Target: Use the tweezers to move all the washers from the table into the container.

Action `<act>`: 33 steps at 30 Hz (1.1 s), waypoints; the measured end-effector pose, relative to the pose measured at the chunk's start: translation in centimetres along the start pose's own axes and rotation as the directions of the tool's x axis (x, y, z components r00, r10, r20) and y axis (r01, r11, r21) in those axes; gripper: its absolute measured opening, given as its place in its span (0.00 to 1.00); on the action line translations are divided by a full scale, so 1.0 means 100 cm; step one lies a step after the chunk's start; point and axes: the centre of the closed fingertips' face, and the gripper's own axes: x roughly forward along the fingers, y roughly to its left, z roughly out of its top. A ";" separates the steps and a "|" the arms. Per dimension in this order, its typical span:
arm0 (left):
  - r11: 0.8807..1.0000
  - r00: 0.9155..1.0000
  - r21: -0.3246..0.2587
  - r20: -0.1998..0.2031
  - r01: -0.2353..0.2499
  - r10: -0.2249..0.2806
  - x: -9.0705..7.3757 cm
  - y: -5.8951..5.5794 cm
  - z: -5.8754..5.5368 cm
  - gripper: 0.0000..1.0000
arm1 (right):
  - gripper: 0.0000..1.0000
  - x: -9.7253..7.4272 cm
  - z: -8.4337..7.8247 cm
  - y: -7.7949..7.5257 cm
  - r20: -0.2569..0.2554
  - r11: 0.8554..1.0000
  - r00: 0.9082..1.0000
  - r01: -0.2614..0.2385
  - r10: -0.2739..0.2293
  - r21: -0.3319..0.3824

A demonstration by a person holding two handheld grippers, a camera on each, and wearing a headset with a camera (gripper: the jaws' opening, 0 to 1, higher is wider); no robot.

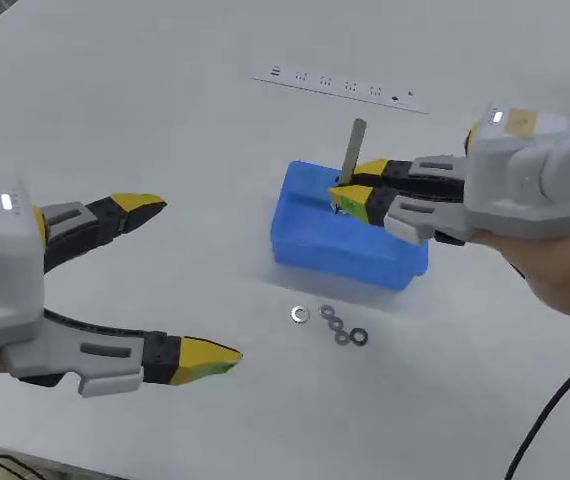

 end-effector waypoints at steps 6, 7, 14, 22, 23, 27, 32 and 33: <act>0.999 0.999 -0.024 -0.032 -0.030 0.029 -0.002 0.010 -0.008 1.00 | 0.09 0.012 -0.026 -0.013 -0.022 0.999 1.000 0.020 -0.019 0.043; 0.999 0.999 -0.025 -0.036 -0.034 0.033 -0.003 0.011 -0.009 1.00 | 0.09 0.013 -0.030 -0.014 -0.027 0.999 0.999 0.020 -0.019 0.045; 0.998 0.997 -0.037 -0.059 -0.051 0.049 -0.002 0.014 -0.012 1.00 | 0.09 0.014 -0.046 -0.016 -0.044 0.998 0.999 0.018 -0.016 0.054; 0.998 0.996 -0.036 -0.077 -0.048 0.046 0.001 0.008 -0.013 1.00 | 0.10 0.013 -0.052 -0.013 -0.047 0.998 0.999 0.007 -0.004 0.061; 0.998 0.996 -0.037 -0.076 -0.049 0.046 0.001 0.008 -0.013 1.00 | 0.10 0.012 -0.053 -0.013 -0.048 0.998 0.999 0.008 -0.005 0.063; 0.998 0.996 -0.038 -0.077 -0.051 0.048 0.001 0.007 -0.012 1.00 | 0.10 0.011 -0.054 -0.013 -0.046 0.997 0.999 0.010 -0.007 0.081; 0.998 0.995 -0.035 -0.081 -0.057 0.054 0.001 0.005 -0.012 1.00 | 0.10 0.008 -0.054 -0.015 -0.045 0.997 0.999 0.023 -0.019 0.078; 0.998 0.995 -0.033 -0.080 -0.057 0.054 0.001 0.004 -0.011 1.00 | 0.09 0.008 -0.054 -0.015 -0.045 0.997 0.999 0.024 -0.021 0.075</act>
